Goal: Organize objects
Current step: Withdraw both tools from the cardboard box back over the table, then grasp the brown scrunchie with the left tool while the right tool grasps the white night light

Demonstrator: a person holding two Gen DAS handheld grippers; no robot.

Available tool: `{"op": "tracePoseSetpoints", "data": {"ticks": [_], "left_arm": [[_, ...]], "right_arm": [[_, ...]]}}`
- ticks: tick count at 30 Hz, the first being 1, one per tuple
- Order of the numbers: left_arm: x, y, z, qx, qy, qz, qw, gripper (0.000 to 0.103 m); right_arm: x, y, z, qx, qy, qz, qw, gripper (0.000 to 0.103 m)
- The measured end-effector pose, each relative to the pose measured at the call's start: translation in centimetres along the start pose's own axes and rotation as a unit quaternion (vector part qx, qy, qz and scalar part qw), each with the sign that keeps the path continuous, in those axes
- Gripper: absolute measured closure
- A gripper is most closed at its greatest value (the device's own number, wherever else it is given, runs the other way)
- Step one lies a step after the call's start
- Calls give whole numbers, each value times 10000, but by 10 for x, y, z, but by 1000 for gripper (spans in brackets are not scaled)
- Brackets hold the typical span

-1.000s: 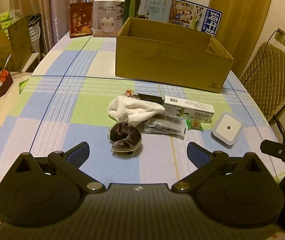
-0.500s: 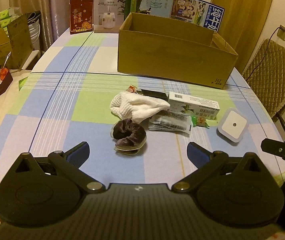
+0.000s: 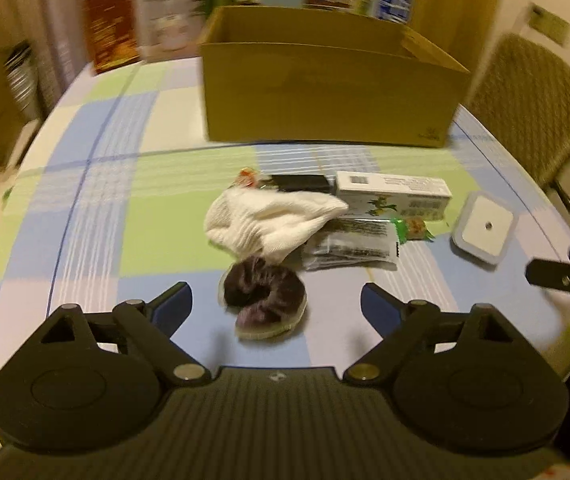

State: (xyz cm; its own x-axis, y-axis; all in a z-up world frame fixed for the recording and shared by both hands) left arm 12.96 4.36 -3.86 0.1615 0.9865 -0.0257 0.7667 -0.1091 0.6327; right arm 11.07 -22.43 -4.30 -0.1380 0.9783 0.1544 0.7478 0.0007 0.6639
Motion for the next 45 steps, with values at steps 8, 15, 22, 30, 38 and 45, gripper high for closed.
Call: {"op": "tracePoseSetpoints", "data": {"ticks": [8,15,22,30,38,45], "left_arm": [[3,5,41,368,-510,1407,9881,23],[9,3,64,573,-669,1738,9808,48],[6,1,65,765,-722,1638,9809,78],[-7,5,43,499,-909,1073,9888,79],[-22,1,48,488,-952,971,9895,79],[-22,8,50,347,-1044,682,9916,79]], "right_arm": [[3,1,21,93,-5,-88,9999,2],[5,4,37,172,-29,-47,9998,2],[9,9,48,195,-141,72,9997,2],[9,12,59,179,-354,400,9984,4],[4,23,75,126,-589,760,9953,21],[-1,28,96,273,-725,761,9941,39]]}}
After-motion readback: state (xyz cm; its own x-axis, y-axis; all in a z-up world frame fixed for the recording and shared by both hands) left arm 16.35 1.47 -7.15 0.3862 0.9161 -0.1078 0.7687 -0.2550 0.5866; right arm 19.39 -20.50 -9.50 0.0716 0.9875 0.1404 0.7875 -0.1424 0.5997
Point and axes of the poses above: each gripper's, at about its wrist camera, not at the fingertips, and z roughly the way its jaws point, x to its left, y to its top, the point moved 2 cm from there along z, roughly the way its jaws point, and after that the axes turned 1 degree about y, right-handed, at the moved point
